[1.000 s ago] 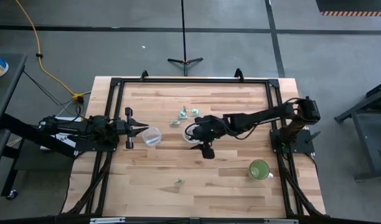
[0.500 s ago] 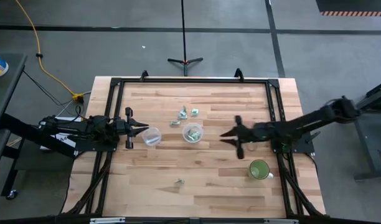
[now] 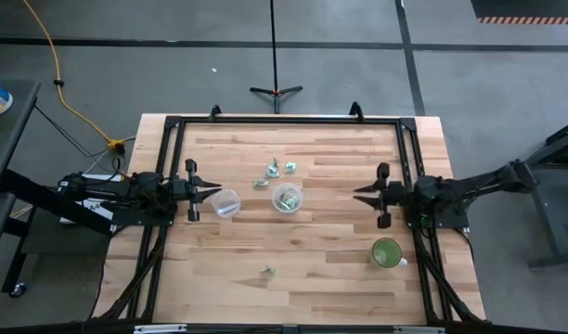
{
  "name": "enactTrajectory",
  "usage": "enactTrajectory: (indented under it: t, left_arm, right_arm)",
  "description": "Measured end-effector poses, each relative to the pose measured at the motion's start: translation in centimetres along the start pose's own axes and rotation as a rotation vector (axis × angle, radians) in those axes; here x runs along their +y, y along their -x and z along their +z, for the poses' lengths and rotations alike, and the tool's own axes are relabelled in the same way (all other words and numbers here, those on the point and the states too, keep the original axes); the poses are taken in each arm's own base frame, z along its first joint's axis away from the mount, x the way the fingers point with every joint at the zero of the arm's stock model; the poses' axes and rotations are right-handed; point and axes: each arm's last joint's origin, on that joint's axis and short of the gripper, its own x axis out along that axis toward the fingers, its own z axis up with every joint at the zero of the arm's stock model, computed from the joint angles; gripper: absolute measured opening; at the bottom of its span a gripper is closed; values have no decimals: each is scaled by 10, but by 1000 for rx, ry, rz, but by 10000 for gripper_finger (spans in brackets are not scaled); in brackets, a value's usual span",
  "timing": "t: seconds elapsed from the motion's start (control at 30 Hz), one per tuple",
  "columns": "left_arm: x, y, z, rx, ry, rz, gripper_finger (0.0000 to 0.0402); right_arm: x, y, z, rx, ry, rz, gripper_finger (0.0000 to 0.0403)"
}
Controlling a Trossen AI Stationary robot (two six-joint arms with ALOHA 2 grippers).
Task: Pick and place Stevia / Truvia into bins
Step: Put the white stevia packet into the left transparent container
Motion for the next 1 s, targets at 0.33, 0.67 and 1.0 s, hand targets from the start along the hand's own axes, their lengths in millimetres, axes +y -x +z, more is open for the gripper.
enactTrajectory:
  t: [0.33, 0.67, 1.0]
  left_arm:
    - [0, 0, -1, 7, -3, -11, 79]
    - [2, -1, 17, -101, 136, -30, 197]
    - [-11, -41, 37, 4, 255, -272, 297]
  right_arm:
    - [-3, 16, -19, 1, -63, -11, 71]
    - [-3, 16, -19, 9, -28, -31, 71]
    - [-3, 16, -20, 13, -3, -30, 71]
